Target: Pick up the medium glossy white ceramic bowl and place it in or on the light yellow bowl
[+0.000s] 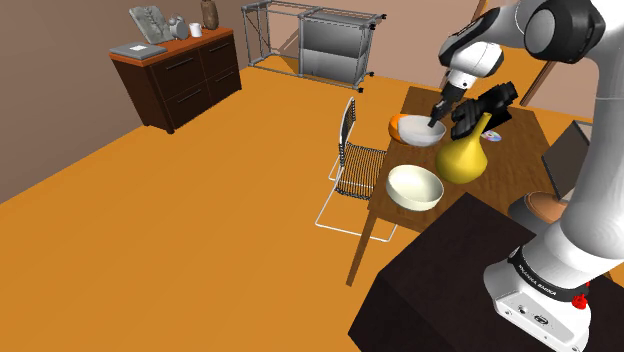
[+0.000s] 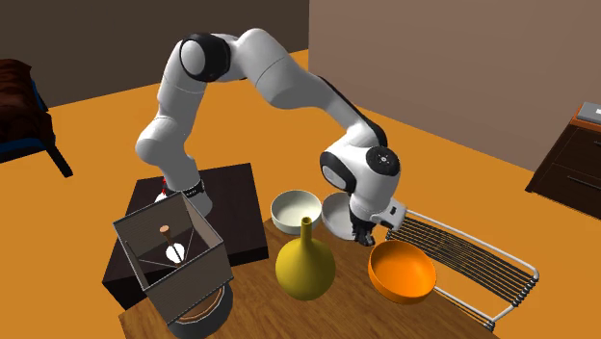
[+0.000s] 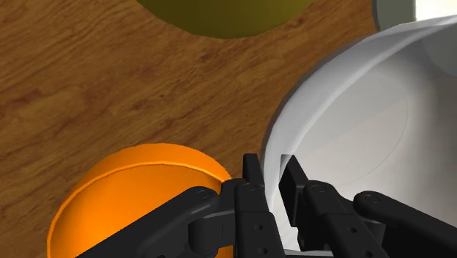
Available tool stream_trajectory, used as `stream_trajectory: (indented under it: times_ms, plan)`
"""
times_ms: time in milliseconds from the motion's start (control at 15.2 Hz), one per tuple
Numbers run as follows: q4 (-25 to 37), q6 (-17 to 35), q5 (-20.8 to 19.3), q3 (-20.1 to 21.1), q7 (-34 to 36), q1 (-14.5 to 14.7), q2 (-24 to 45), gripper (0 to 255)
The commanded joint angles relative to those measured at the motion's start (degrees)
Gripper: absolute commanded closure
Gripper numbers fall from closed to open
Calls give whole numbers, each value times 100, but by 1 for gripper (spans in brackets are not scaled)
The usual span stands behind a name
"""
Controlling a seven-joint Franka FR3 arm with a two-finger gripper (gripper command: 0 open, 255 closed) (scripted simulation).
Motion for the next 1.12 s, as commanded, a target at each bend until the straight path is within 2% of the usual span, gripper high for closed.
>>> stream_trajectory:
  times_ms: [0,264,726,1056]
  plan:
    - [3,-89,-69,-40,63,35,-106,255]
    - [51,-264,-184,-104,163,75,-264,255]
    - [-2030,541,-797,-360,574,857,-1895,255]
    - [-3329,992,-1522,-391,1240,1195,-3142,255]
